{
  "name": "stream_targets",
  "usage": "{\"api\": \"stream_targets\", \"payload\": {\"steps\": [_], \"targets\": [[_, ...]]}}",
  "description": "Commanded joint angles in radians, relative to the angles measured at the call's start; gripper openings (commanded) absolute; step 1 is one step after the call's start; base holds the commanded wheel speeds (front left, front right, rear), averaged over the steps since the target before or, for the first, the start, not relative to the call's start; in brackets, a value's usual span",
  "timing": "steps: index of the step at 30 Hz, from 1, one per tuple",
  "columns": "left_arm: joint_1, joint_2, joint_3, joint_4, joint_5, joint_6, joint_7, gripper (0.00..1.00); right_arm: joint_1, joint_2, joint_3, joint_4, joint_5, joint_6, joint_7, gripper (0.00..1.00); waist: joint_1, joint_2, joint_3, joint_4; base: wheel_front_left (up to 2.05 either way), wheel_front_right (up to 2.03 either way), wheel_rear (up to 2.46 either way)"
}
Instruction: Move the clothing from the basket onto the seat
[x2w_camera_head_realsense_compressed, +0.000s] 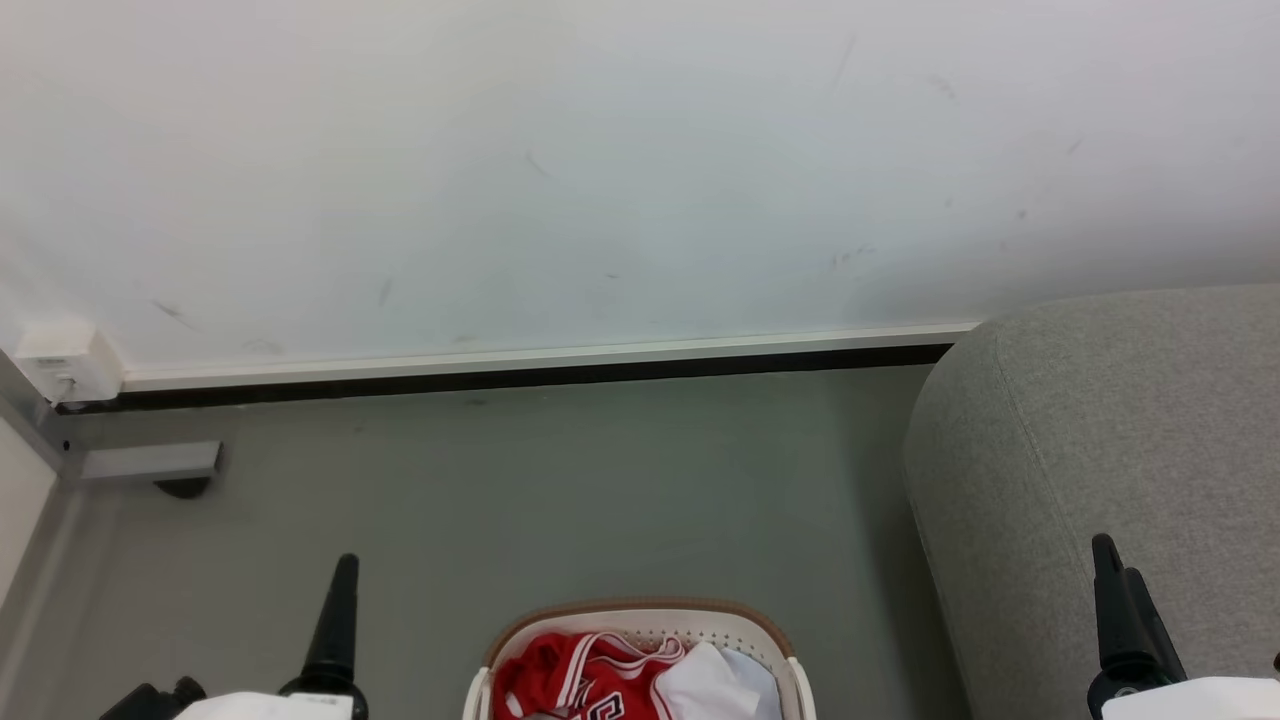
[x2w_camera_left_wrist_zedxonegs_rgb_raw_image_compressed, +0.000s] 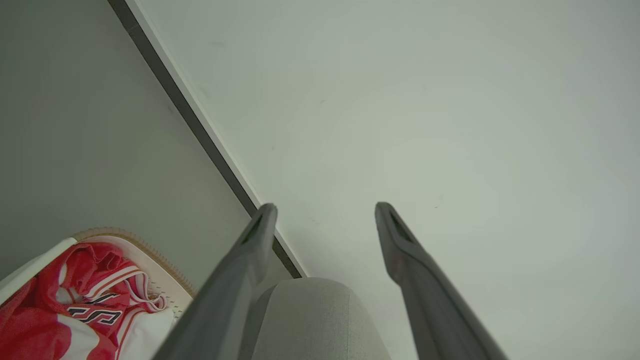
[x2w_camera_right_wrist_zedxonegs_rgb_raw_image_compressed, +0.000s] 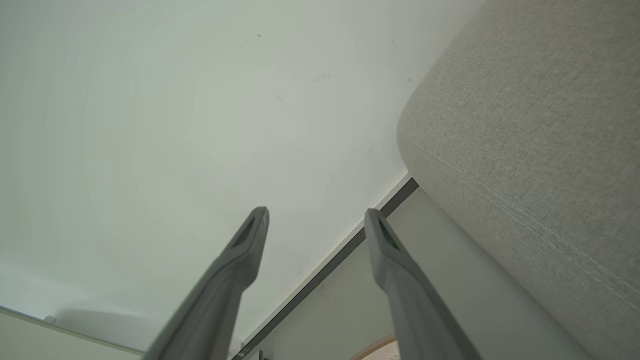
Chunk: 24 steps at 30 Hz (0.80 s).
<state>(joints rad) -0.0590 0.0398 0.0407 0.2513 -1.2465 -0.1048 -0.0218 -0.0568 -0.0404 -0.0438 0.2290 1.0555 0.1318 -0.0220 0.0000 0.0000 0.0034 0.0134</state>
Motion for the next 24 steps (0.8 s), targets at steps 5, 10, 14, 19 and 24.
{"api": "stream_targets", "payload": {"steps": [5,10,14,19,24], "targets": [[0.001,0.008,-0.013,-0.023,0.123,0.017,-0.028,1.0,0.003,-0.023,0.015,-0.024,-0.147,-0.001,-0.028,1.0,0.0,0.0,0.0,0.001,0.0,0.0,0.0],[0.006,0.009,-0.019,-0.035,0.233,0.033,-0.046,1.0,0.008,-0.03,0.023,-0.026,-0.249,-0.001,-0.045,1.0,0.0,0.0,0.0,0.002,0.0,0.0,0.0],[0.012,0.009,-0.025,-0.046,0.308,0.042,-0.058,1.0,0.011,-0.033,0.026,-0.024,-0.323,-0.001,-0.058,1.0,0.0,0.0,0.001,0.003,0.0,0.0,0.0],[0.019,0.01,-0.031,-0.051,0.394,0.052,-0.075,1.0,0.019,-0.035,0.031,-0.016,-0.402,-0.001,-0.074,1.0,0.0,0.0,0.002,0.003,0.0,0.0,0.0],[0.028,0.01,-0.039,-0.047,0.489,0.055,-0.091,1.0,0.023,-0.036,0.036,-0.009,-0.472,-0.001,-0.09,1.0,0.0,0.0,0.002,0.002,0.0,0.0,0.0]]}}
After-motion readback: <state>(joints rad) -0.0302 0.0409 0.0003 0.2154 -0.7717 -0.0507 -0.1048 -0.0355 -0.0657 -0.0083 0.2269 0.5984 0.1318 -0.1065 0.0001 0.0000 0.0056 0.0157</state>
